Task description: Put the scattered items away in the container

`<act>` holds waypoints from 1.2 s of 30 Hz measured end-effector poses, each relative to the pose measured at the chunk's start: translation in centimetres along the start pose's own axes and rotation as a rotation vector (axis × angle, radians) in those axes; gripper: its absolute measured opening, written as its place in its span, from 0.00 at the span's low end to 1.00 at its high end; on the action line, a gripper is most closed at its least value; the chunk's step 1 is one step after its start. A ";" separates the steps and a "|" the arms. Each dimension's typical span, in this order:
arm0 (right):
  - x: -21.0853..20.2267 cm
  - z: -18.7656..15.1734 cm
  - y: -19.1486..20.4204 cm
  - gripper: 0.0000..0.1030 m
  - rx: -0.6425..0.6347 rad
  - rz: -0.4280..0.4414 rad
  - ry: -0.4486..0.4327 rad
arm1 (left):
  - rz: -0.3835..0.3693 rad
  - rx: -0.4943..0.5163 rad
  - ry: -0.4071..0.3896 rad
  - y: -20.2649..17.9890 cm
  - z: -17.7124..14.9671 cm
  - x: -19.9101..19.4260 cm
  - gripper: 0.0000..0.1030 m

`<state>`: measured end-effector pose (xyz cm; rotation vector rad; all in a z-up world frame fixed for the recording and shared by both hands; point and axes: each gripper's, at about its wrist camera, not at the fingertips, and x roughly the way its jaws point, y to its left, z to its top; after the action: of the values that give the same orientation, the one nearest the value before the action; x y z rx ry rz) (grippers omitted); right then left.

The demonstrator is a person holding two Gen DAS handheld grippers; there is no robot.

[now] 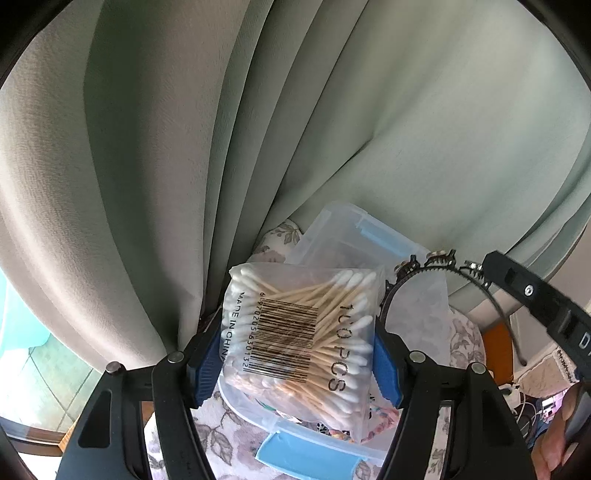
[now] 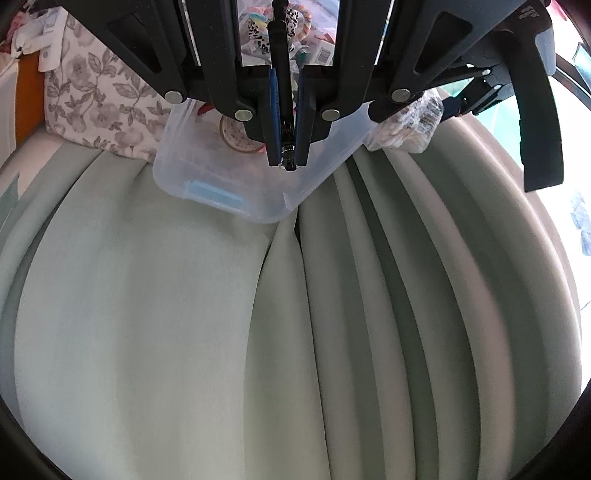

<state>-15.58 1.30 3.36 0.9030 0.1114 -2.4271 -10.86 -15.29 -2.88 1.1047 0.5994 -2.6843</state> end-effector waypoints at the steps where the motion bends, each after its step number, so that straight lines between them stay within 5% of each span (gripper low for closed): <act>1: 0.2 -0.1 0.0 0.09 -0.002 -0.003 0.006 | 0.000 0.003 0.006 0.0 0.0 0.2 0.73; 13: 2.4 -0.9 -0.7 0.12 0.005 -0.035 0.066 | -0.009 0.033 0.019 -0.2 0.2 2.0 0.89; 16: 3.0 -1.2 -1.1 0.24 0.011 -0.044 0.074 | -0.011 0.041 0.015 -0.5 -0.1 2.1 0.90; 18: 3.2 -1.4 -1.4 0.41 0.019 -0.047 0.077 | -0.011 0.042 0.014 -0.4 -0.2 1.7 0.90; 24: 2.2 -1.7 -1.7 0.59 0.032 -0.057 0.080 | -0.016 0.048 0.016 -0.5 -0.8 1.2 1.00; 31: 2.3 -2.3 -1.9 0.74 0.030 -0.065 0.095 | -0.020 0.055 0.016 -0.7 -1.0 0.8 1.00; 36: 1.4 -2.7 -2.3 0.93 0.036 -0.088 0.084 | -0.015 0.079 0.018 -1.0 -1.2 0.4 1.00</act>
<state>-16.03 3.30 0.16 1.0371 0.1418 -2.4792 -10.71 -13.82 -3.69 1.1500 0.5103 -2.7351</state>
